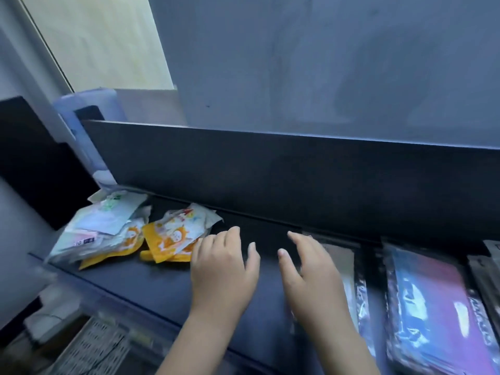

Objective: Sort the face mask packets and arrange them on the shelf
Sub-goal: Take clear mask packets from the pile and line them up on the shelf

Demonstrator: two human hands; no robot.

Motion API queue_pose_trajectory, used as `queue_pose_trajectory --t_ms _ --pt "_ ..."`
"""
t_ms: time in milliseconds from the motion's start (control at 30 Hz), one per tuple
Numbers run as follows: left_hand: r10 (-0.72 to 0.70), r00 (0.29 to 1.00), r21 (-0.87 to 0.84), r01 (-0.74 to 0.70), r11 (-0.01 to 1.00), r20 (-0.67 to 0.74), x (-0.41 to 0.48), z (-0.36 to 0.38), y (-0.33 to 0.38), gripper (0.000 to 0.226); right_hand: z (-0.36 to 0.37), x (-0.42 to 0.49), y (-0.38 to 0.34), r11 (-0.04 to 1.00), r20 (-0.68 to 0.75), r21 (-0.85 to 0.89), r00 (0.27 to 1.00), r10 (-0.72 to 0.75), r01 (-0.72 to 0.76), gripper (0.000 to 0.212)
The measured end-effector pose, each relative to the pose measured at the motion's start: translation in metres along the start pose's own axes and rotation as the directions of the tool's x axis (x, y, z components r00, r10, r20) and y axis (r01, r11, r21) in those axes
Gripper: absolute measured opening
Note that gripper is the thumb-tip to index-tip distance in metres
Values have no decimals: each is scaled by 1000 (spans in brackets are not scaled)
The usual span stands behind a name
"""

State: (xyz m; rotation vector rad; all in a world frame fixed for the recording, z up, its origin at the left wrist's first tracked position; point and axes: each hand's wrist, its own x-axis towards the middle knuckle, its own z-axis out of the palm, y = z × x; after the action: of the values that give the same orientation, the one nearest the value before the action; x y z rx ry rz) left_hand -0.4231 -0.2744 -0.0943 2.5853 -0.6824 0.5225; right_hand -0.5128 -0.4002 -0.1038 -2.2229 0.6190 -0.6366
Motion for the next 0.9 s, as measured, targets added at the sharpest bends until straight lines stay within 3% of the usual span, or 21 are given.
queue_pose_trajectory --t_ms 200,367,533,667,800,900 --pt "-66 994 -20 64 998 -84 23 -17 -89 31 66 6 -48 998 67 -54 997 -36 40 43" --pt "-152 977 -123 134 983 -148 65 -34 -200 23 147 19 -103 996 23 -85 999 -34 36 38" --pt "-211 974 -196 191 962 -85 124 -62 -326 29 234 54 -196 998 28 -53 999 18 -16 40" --pt "-303 952 -168 307 937 53 158 -76 -405 34 298 66 -253 990 132 -107 986 103 -89 39" --pt "-433 821 -36 479 877 371 173 -72 -452 53 345 68 -275 949 204 -232 943 262 -214 48" --pt "-416 748 -119 545 830 518 173 -66 -466 59 366 69 -283 905 151 -308 924 350 -292 59"
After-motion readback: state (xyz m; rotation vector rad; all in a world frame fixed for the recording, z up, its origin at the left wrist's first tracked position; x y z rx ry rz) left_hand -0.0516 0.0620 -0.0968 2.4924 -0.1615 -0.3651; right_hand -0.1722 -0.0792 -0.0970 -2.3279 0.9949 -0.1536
